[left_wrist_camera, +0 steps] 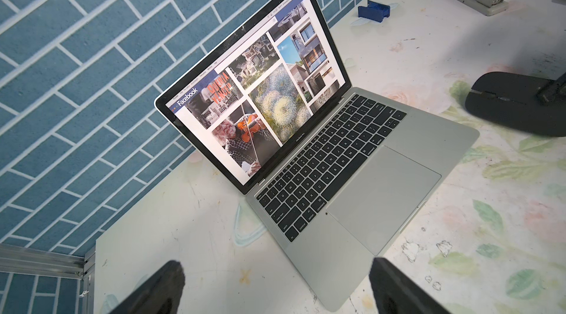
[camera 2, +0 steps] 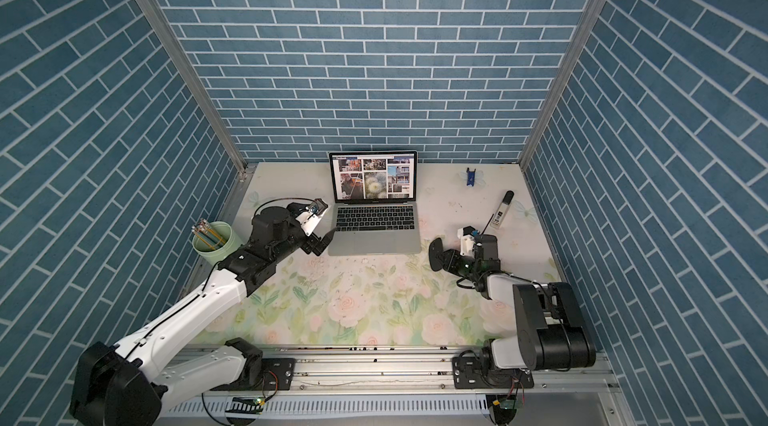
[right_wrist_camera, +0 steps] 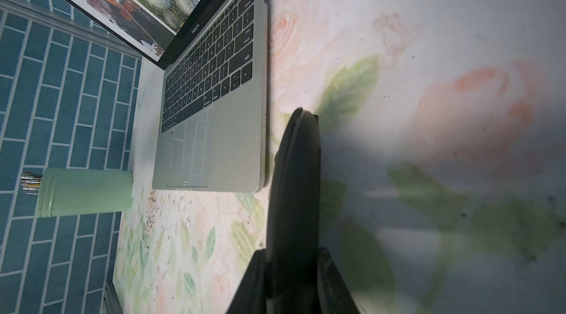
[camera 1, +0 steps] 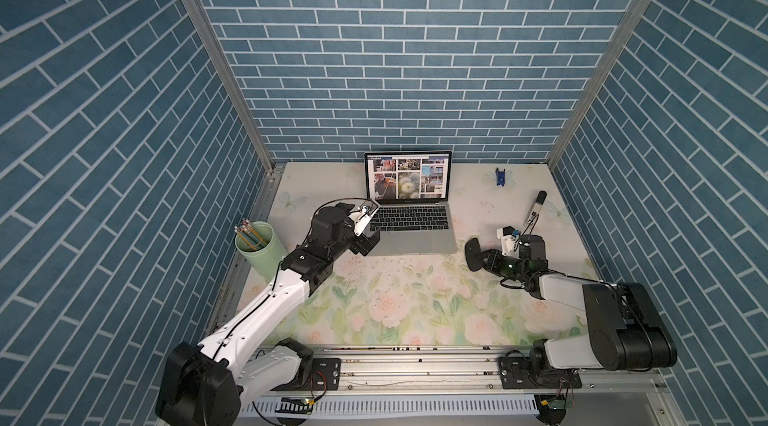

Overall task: Remove the wireless mouse receiver from the laptop
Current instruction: Place the mouse at the center of the board.

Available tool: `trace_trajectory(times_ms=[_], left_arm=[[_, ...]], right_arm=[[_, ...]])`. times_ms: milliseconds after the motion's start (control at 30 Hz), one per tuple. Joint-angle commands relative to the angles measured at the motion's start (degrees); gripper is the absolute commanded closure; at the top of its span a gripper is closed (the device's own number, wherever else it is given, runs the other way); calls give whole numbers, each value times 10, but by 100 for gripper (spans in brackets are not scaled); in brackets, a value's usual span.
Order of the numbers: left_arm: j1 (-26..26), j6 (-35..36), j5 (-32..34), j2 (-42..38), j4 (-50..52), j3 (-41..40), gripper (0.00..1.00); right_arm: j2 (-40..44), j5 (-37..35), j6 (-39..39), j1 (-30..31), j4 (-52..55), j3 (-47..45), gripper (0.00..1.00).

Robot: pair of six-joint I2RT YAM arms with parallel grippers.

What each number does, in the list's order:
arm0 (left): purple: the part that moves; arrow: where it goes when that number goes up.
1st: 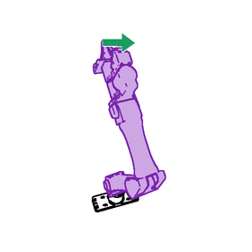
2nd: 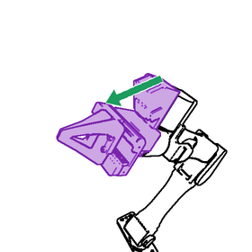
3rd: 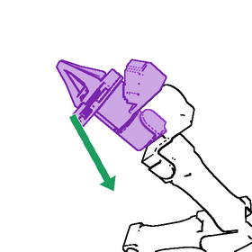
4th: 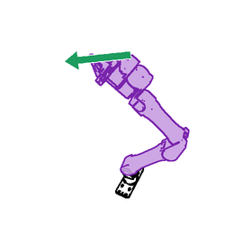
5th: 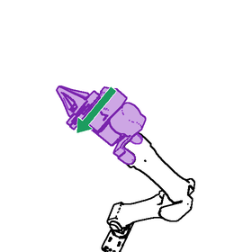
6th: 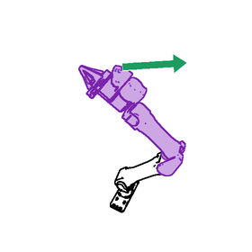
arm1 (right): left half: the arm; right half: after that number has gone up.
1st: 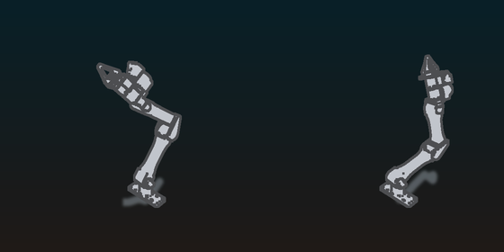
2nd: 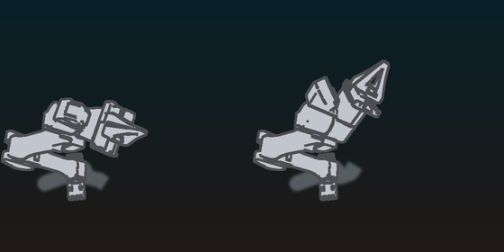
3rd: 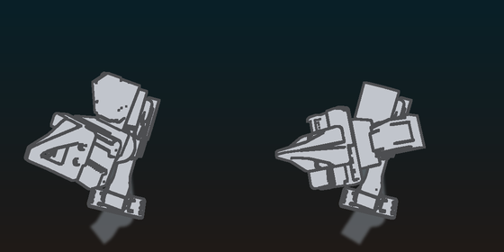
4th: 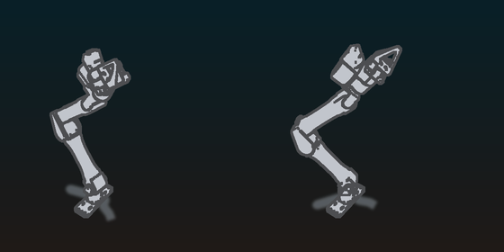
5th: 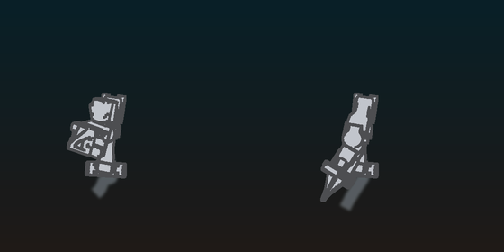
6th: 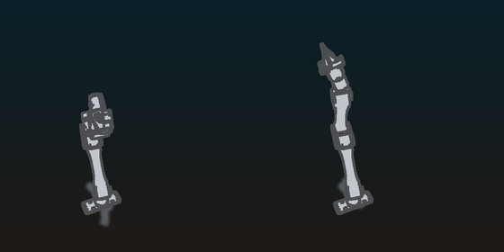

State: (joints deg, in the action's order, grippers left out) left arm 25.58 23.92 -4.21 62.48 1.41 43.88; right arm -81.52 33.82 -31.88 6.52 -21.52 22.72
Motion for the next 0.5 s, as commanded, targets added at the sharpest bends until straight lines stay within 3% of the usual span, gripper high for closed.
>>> trace_trajectory(times_ms=[0, 200, 333, 400, 467], left_arm=[[-6, 0, -11, 3, -6, -5, 0], [-9, 0, -19, 9, -2, -3, 0], [-9, -2, -24, 12, 3, 1, 0], [-10, -1, -26, 12, 3, 0, 0], [-10, -3, -29, 13, 3, -1, 0]], right_arm=[[-18, -24, 28, -7, 11, 16, 100], [-47, -30, 45, -13, 26, 30, 97], [-59, -26, 54, -13, 47, 43, 71], [-57, -33, 58, -13, 59, 45, 52], [-53, -42, 61, -16, 70, 48, 44]])
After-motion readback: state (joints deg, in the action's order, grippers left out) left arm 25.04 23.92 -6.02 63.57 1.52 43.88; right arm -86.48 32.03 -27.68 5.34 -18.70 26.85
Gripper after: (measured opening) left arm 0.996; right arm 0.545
